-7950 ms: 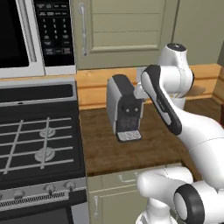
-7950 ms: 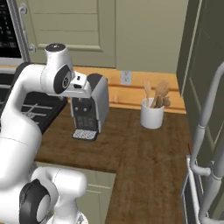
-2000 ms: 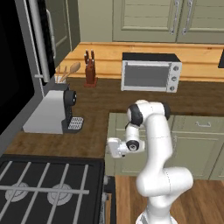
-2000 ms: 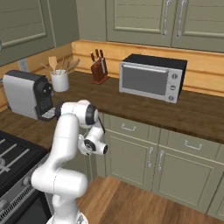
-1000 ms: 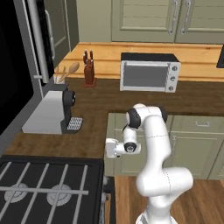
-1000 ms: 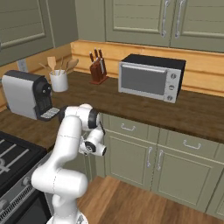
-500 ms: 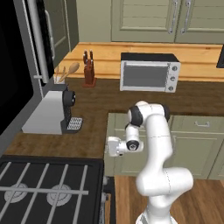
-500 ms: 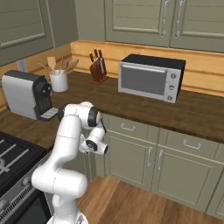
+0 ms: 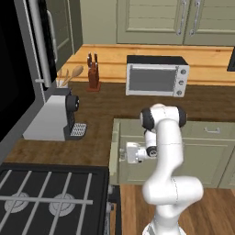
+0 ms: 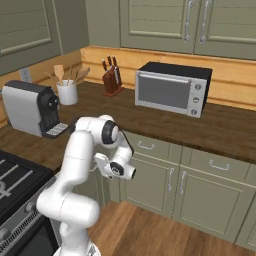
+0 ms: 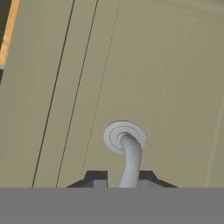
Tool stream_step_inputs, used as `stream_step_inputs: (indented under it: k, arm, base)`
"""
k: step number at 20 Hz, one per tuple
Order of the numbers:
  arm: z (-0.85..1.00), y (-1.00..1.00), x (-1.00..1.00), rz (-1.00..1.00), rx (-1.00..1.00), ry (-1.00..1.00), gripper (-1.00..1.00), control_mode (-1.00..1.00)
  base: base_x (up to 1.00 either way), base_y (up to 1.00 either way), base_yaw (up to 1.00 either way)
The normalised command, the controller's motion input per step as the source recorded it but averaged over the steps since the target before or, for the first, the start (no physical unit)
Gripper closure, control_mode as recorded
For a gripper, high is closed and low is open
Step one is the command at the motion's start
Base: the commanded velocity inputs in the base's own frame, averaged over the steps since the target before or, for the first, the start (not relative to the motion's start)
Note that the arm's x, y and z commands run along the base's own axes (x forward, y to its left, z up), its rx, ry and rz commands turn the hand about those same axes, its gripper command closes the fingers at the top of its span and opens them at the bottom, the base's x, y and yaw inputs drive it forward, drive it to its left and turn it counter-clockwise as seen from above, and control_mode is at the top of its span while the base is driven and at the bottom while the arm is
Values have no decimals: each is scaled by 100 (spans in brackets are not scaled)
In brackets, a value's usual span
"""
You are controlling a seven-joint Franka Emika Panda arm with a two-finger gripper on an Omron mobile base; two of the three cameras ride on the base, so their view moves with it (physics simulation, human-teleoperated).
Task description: Take a straw from the drawer in front and place it inside the glass cup on the dining counter.
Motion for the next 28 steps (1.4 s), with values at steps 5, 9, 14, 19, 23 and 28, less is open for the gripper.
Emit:
stream_step_inputs:
  k: [5,9,14,19,23,28]
  arm:
    - [0,-100,-39,0,0,0,100,-100]
    - [0,-100,-32,0,0,0,100,-100]
    - [0,-100,-25,0,0,0,100,-100]
    - [0,-77,-8,0,-1,3,-100,-100]
    - [0,-65,-27,-5,-2,5,-100,-100]
    - [19,-57,-34,-8,-10,0,-100,-100]
  base:
    - [0,0,0]
    - [0,0,0]
    - [0,0,0]
    - [0,0,0]
    - [0,0,0]
    - [0,0,0]
